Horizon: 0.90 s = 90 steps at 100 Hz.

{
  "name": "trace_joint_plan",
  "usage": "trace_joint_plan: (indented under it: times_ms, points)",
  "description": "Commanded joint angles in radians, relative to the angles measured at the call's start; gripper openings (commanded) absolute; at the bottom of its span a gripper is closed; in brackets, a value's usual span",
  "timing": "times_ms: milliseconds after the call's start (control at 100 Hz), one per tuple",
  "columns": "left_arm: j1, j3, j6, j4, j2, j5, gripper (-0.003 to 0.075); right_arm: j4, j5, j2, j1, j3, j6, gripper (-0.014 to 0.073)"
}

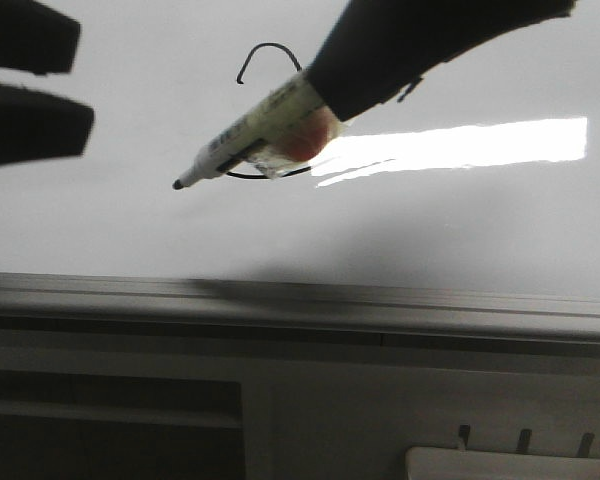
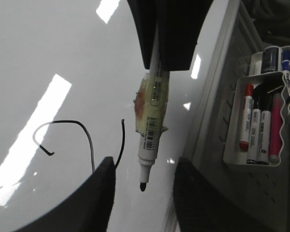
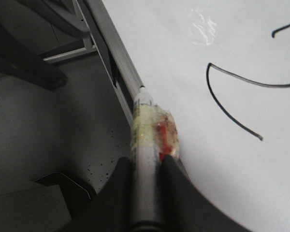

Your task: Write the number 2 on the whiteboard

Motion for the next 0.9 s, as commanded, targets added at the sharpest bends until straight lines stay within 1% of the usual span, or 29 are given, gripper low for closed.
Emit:
trace_joint_plan:
  times_ms: [0, 110, 320, 460, 620, 690, 790, 840, 890]
  points:
    - [-0.011, -0.055, -0.007, -0.028, 0.041, -0.024, 0.0302, -0.001, -0.057, 0.0, 0.027, -0.053, -0.01, -0.005]
    - [-0.011, -0.073, -0.007, -0.021, 0.085, -0.03, 0.0302, -0.001, -0.091, 0.0, 0.05, -0.053, -0.01, -0.005]
    - [-0.011, -0.078, -0.006, -0.021, 0.129, -0.023, 0.0302, 0.018, -0.091, 0.0, 0.058, -0.056, -0.01, -0.005]
    - [-0.011, -0.081, -0.006, -0.021, 0.137, -0.023, 0.0272, 0.018, -0.082, 0.0, 0.081, -0.058, -0.01, -0.005]
    - [-0.011, -0.081, -0.006, -0.021, 0.137, -0.023, 0.0192, 0.018, -0.078, 0.0, 0.084, -0.058, -0.01, -0.005]
    - [-0.011, -0.081, -0.006, -0.021, 0.137, -0.023, 0.013, 0.029, -0.08, 0.0, 0.084, -0.058, -0.01, -0.005]
    - [-0.011, -0.081, -0.006, -0.021, 0.137, -0.023, 0.0018, 0.033, -0.08, 0.0, 0.084, -0.058, -0.01, -0.005]
    - [-0.011, -0.081, -0.006, -0.021, 0.137, -0.023, -0.0022, 0.036, -0.08, 0.0, 0.084, -0.058, -0.01, -0.005]
    - [-0.011, -0.081, -0.006, -0.021, 0.137, -0.023, -0.002, 0.047, -0.084, 0.0, 0.084, -0.058, -0.01, -0.005]
